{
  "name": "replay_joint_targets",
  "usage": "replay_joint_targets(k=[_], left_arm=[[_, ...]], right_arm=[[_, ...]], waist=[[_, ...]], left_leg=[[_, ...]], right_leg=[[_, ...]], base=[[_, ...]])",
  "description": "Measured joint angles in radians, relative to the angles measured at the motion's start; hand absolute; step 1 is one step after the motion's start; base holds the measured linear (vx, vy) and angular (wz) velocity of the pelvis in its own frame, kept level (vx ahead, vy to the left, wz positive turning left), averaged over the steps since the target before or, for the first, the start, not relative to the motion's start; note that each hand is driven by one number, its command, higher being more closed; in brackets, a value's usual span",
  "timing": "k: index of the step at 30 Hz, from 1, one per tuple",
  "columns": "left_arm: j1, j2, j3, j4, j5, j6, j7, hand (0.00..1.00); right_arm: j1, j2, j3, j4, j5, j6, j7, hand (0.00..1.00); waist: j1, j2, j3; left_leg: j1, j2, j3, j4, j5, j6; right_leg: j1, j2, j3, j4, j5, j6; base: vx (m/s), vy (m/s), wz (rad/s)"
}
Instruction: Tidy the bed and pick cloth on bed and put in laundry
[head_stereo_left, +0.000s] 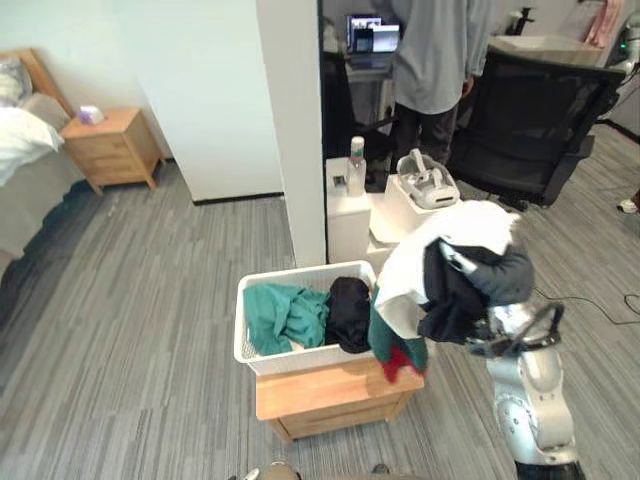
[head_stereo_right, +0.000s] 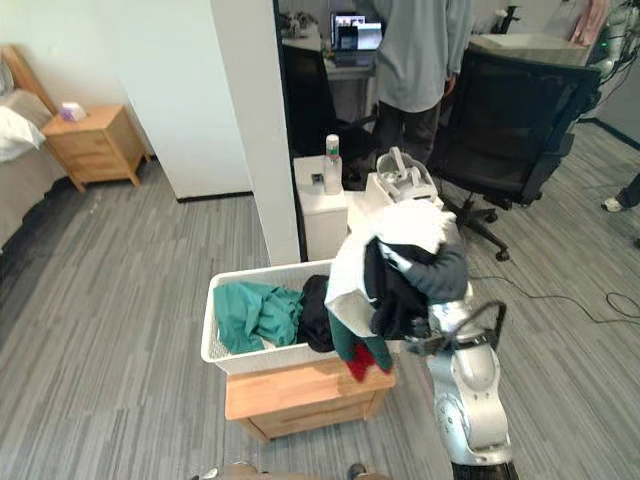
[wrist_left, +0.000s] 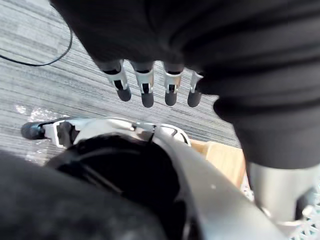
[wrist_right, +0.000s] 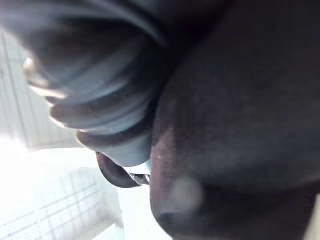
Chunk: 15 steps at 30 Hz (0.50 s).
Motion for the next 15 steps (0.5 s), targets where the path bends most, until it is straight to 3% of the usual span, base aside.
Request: replay_joint_targets(k=[1, 2, 3, 4, 7, 10, 15], left_arm=[[-0.001, -0.005, -0.001, 0.002, 0.0, 0.001, -0.012, 0.0], [0.0, -0.012, -0.002, 0.003, 0.001, 0.001, -0.019, 0.0], [-0.007, -0.014, 0.008, 0.02, 0.001, 0.003, -0.028, 0.0], [-0.005, 0.008, 0.012, 0.023, 0.002, 0.0, -0.038, 0.0], [-0.016, 0.033, 0.031, 0.04, 0.012, 0.008, -0.044, 0.0], [-0.018, 0.032, 0.039, 0.04, 0.024, 0.007, -0.044, 0.0], [-0.017, 0.032, 0.039, 0.04, 0.019, 0.012, -0.043, 0.0]], right_arm=[[-0.059, -0.037, 0.009, 0.021, -0.017, 0.021, -0.004, 1.0], [-0.084, -0.061, 0.012, 0.028, -0.026, 0.039, -0.008, 1.0], [-0.117, -0.08, 0.024, 0.054, -0.032, 0.073, -0.016, 1.0], [-0.153, -0.083, 0.036, 0.072, -0.032, 0.125, -0.017, 1.0], [-0.25, -0.085, 0.047, 0.14, -0.033, 0.204, -0.017, 1.0], [-0.314, -0.084, 0.068, 0.172, -0.034, 0.252, -0.02, 1.0], [-0.324, -0.084, 0.11, 0.193, -0.071, 0.294, -0.022, 1.0]], waist=[[-0.001, 0.013, -0.005], [-0.001, 0.029, -0.013], [0.007, 0.018, -0.024], [0.013, -0.015, -0.028], [0.016, -0.069, -0.03], [0.02, -0.074, -0.03], [0.016, -0.073, -0.029]], left_leg=[[0.026, -0.001, 0.019, -0.155, 0.072, -0.019], [0.03, 0.003, 0.026, -0.222, 0.153, -0.009], [0.051, -0.024, 0.027, -0.281, 0.181, -0.01], [0.078, -0.073, 0.027, -0.359, 0.196, 0.001], [0.148, -0.177, 0.006, -0.557, 0.281, 0.028], [0.163, -0.211, -0.016, -0.619, 0.296, 0.026], [0.161, -0.215, -0.059, -0.62, 0.302, 0.031]], right_leg=[[0.001, -0.008, -0.02, 0.008, 0.002, 0.034], [0.0, -0.003, -0.027, 0.013, -0.004, 0.049], [0.004, -0.022, -0.036, 0.018, -0.011, 0.064], [0.01, -0.052, -0.061, 0.017, -0.015, 0.077], [0.029, -0.103, -0.111, 0.018, -0.022, 0.092], [0.036, -0.123, -0.161, 0.024, -0.023, 0.094], [0.052, -0.125, -0.221, 0.031, -0.025, 0.095]], base=[[0.11, 0.178, 0.13], [0.11, 0.193, 0.28], [0.12, 0.191, 0.3], [0.12, 0.18, 0.36], [0.06, 0.142, 0.46], [0.0, 0.096, 0.36], [0.0, 0.001, 0.19]])
